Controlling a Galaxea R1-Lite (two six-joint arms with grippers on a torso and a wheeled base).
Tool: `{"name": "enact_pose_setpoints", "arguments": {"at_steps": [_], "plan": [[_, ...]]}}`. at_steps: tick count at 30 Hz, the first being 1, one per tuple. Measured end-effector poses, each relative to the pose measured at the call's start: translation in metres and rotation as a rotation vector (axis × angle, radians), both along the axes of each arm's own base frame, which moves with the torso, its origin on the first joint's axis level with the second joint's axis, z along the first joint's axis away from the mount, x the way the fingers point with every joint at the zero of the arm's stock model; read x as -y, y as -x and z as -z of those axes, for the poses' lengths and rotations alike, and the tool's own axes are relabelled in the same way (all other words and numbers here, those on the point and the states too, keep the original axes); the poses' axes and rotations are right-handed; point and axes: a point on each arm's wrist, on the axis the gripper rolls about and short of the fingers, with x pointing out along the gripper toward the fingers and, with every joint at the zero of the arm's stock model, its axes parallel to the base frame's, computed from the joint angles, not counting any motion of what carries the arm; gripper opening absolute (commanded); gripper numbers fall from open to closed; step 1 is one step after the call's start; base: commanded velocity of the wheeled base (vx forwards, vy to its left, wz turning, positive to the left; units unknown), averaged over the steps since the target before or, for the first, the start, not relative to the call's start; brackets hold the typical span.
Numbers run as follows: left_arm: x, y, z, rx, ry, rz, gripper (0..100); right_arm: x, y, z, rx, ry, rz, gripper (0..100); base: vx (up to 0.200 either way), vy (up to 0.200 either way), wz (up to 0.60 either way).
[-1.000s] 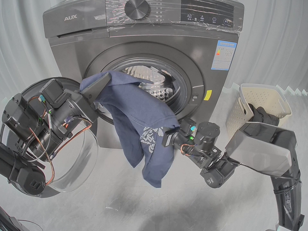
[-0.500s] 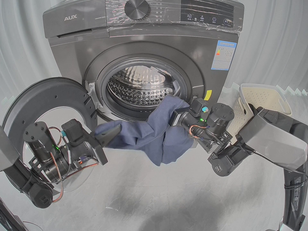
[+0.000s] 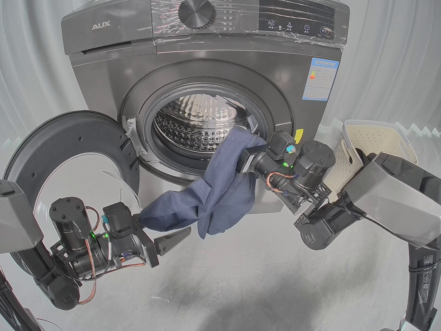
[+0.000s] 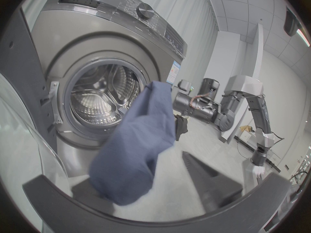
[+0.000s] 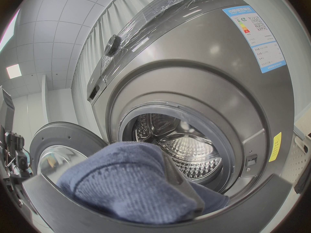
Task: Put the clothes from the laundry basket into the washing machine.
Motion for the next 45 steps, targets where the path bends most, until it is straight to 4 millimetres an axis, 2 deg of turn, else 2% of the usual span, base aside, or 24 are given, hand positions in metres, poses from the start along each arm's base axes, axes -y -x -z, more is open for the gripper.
{"name": "enact_pose_setpoints", "arguments": {"at_steps": [9, 16, 21, 26, 33, 39, 45], "plan": [[-0.006, 0.022, 0.018, -0.053, -0.09, 0.067, 100, 0.014, -0.014, -0.003, 0.016, -0.009, 0.044, 0, 0.0, 0.0, 0.0], [-0.01, 0.031, 0.027, -0.07, -0.143, 0.086, 100, 0.009, -0.011, -0.004, 0.019, -0.013, 0.029, 0, 0.0, 0.0, 0.0], [-0.006, 0.02, 0.022, -0.035, -0.125, 0.073, 100, -0.007, 0.002, -0.001, 0.012, -0.008, -0.018, 0, 0.0, 0.0, 0.0], [-0.001, 0.006, 0.016, 0.011, -0.103, 0.05, 100, -0.034, 0.025, 0.001, 0.004, 0.0, -0.101, 0, 0.0, 0.0, 0.0], [0.002, -0.003, 0.014, 0.031, -0.095, 0.033, 100, -0.058, 0.052, 0.002, 0.003, 0.004, -0.185, 0, 0.0, 0.0, 0.0], [0.005, -0.014, 0.013, 0.045, -0.088, -0.031, 100, -0.072, 0.076, 0.006, -0.016, 0.018, -0.248, 0, 0.0, 0.0, 0.0], [0.007, -0.02, 0.015, 0.043, -0.081, -0.045, 100, -0.076, 0.095, 0.004, -0.033, 0.025, -0.282, 0, 0.0, 0.0, 0.0]]}}
